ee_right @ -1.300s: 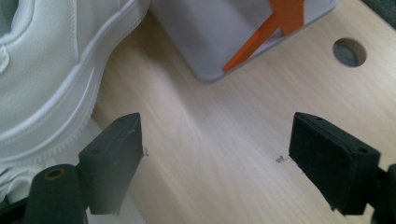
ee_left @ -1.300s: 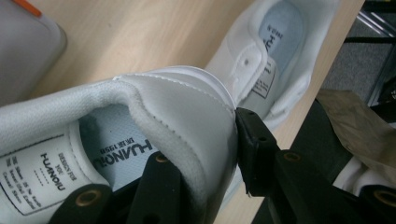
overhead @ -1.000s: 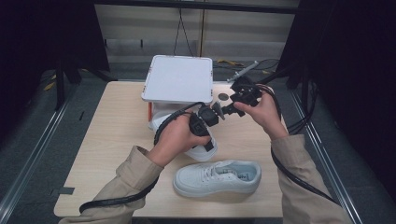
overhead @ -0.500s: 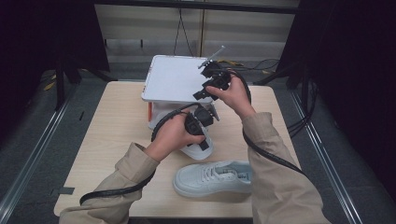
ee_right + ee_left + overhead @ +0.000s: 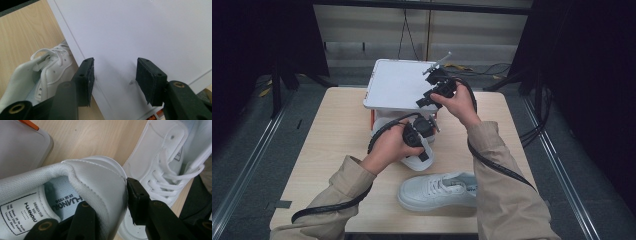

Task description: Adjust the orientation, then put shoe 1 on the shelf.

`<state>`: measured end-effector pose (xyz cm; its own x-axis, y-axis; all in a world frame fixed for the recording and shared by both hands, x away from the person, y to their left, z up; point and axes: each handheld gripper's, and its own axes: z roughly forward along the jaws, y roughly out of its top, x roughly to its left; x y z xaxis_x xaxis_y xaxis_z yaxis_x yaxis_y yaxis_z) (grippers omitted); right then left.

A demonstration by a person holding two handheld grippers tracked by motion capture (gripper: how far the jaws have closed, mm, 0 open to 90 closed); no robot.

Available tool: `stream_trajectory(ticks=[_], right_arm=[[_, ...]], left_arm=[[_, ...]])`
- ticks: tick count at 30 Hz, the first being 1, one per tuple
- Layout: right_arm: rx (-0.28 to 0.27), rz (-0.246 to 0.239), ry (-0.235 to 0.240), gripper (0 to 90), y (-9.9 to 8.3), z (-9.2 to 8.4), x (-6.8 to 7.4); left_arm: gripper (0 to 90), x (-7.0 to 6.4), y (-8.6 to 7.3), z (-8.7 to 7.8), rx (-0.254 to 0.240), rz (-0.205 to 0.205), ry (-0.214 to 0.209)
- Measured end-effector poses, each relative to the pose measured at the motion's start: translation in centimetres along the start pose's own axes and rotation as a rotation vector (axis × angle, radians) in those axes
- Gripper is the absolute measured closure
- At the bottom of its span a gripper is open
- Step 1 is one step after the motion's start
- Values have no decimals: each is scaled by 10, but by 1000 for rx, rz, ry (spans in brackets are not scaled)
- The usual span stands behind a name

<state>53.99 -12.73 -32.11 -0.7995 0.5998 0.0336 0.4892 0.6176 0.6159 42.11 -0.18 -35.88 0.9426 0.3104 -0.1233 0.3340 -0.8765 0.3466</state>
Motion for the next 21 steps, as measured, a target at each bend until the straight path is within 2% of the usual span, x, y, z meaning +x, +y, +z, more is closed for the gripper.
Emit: stream_trajectory(ticks=[3,4,5,8,10,16,19,21], right_arm=[[2,-2,-6,507,1,0,1],[3,-3,-7,508,1,0,1],[7,2,-6,508,1,0,1],[11,-5,-11,531,3,1,3],[13,-37,-50,574,3,2,7],[28,-17,-50,573,5,2,7],[25,-14,-50,572,5,2,7],[27,-12,-52,572,5,2,8]], left_arm=[[701,-1,-1,3,16,14,9],[701,0,-2,5,20,34,11],[701,0,-3,7,20,25,10],[702,2,-5,6,19,35,12],[702,2,-8,6,9,49,3],[702,2,-17,7,-4,52,-6],[701,0,-21,8,22,54,-5],[702,0,-22,7,19,50,-7]])
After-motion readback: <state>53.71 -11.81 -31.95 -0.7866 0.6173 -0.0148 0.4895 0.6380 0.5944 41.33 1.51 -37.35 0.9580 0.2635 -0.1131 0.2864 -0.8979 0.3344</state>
